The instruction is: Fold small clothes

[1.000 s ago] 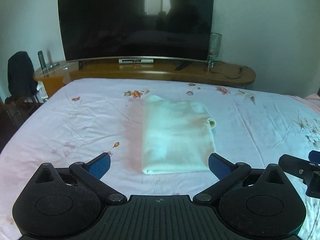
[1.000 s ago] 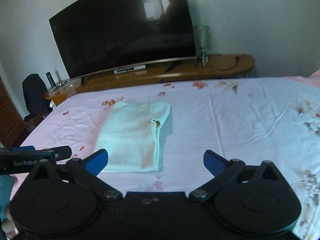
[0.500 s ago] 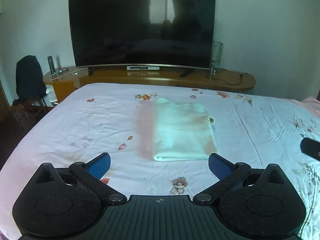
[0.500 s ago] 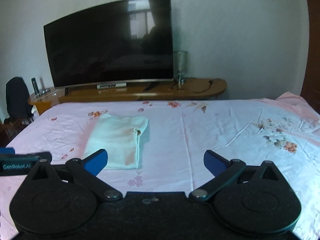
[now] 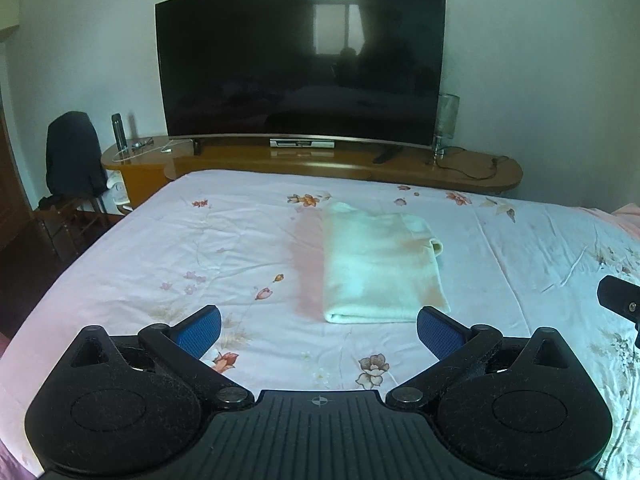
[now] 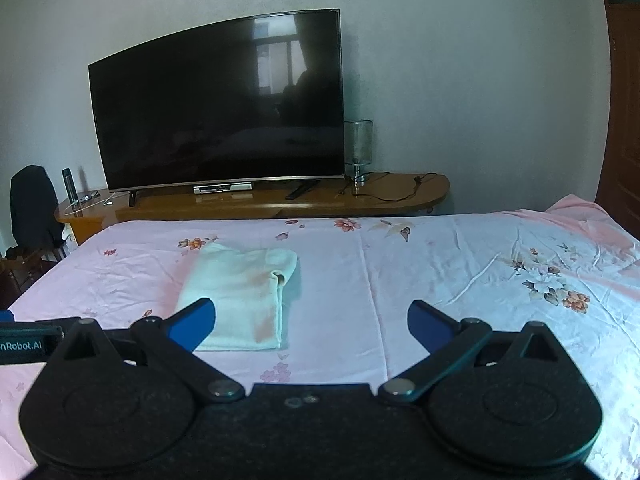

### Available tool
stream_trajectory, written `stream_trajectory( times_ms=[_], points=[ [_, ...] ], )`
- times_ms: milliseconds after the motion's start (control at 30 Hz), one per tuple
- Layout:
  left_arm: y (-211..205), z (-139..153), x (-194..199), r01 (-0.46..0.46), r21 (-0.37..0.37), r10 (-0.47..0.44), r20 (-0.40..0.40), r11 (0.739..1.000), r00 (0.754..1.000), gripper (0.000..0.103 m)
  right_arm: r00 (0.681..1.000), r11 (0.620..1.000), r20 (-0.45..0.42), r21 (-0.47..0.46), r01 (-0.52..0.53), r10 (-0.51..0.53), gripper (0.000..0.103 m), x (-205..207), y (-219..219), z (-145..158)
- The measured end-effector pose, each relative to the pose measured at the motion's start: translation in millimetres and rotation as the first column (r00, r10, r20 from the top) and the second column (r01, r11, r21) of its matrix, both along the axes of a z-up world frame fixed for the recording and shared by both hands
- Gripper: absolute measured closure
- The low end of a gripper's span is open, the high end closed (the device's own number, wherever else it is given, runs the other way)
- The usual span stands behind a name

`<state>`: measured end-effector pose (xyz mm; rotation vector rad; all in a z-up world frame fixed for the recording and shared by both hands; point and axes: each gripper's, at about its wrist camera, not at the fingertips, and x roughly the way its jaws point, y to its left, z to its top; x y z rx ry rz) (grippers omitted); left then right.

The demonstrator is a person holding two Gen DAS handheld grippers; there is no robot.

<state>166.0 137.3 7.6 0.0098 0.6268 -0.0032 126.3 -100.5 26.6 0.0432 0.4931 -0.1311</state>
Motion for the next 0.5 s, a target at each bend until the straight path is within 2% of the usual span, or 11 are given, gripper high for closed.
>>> stream_trajectory(
  times_ms=[500],
  points=[
    [-1.1, 5.2, -1.6, -0.004, 0.025, 0.003, 0.017, 1.0, 1.0, 0.0, 1.0, 1.0, 0.0, -0.022, 0.004, -0.004, 0.0, 1.1, 7.3, 0.6]
  ],
)
